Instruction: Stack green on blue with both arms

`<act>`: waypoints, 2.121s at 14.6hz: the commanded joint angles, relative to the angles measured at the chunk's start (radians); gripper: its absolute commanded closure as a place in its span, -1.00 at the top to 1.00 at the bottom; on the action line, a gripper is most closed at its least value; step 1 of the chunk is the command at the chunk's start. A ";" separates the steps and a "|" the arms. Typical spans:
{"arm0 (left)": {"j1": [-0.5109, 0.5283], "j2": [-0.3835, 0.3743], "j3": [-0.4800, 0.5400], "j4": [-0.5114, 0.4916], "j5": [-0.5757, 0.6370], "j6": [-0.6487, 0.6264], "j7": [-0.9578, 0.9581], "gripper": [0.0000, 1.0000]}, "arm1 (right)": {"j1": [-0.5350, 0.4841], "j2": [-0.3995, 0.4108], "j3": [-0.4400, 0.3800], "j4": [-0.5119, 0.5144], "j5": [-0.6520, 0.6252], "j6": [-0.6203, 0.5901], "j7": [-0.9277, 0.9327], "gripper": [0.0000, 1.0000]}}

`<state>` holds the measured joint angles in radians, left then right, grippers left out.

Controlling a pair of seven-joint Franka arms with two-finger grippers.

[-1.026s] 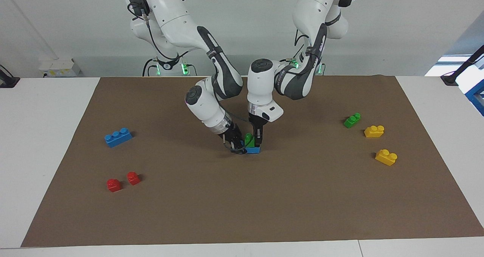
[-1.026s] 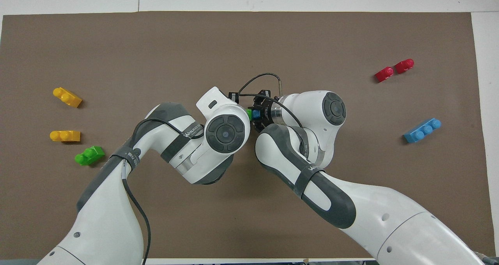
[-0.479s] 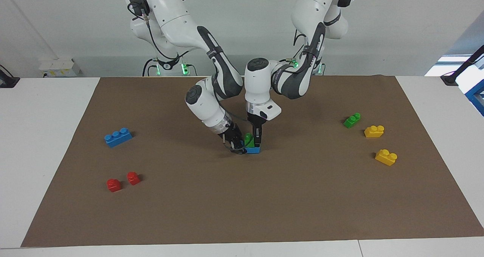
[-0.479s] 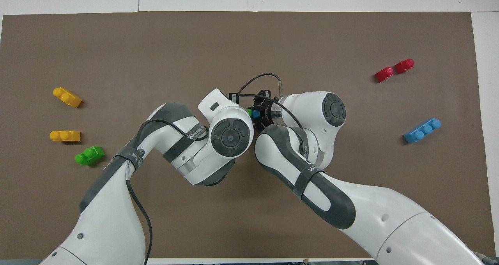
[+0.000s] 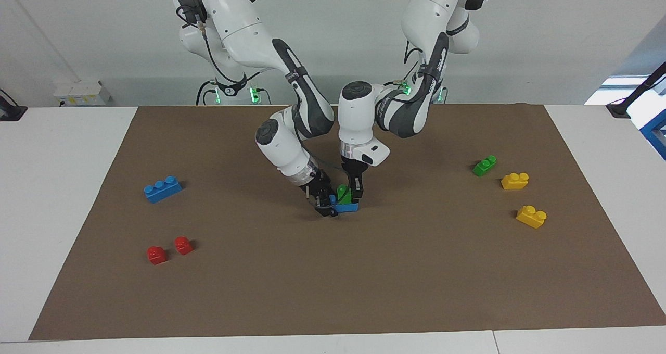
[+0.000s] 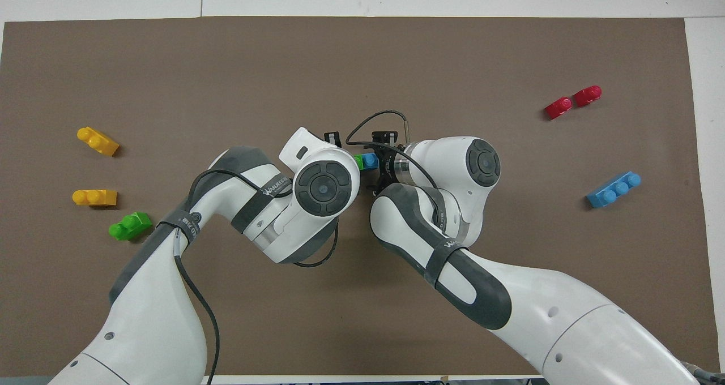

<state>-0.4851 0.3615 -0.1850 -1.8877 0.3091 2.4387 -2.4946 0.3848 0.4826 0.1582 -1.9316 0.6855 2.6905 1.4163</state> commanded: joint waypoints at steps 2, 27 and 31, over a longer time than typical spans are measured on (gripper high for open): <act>0.049 0.091 0.012 0.036 0.005 0.005 -0.006 -1.00 | 0.002 0.002 -0.002 -0.027 0.017 0.012 -0.040 1.00; 0.180 -0.071 -0.001 0.140 -0.050 -0.237 0.489 1.00 | -0.378 -0.203 -0.008 0.063 -0.102 -0.541 -0.048 1.00; 0.255 -0.107 -0.002 0.140 -0.120 -0.263 0.693 1.00 | -0.480 -0.292 -0.009 0.065 -0.124 -0.694 -0.155 1.00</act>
<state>-0.2753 0.2933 -0.1770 -1.7335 0.2345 2.2070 -1.9132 -0.0391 0.2429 0.1409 -1.8549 0.5830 2.0649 1.3243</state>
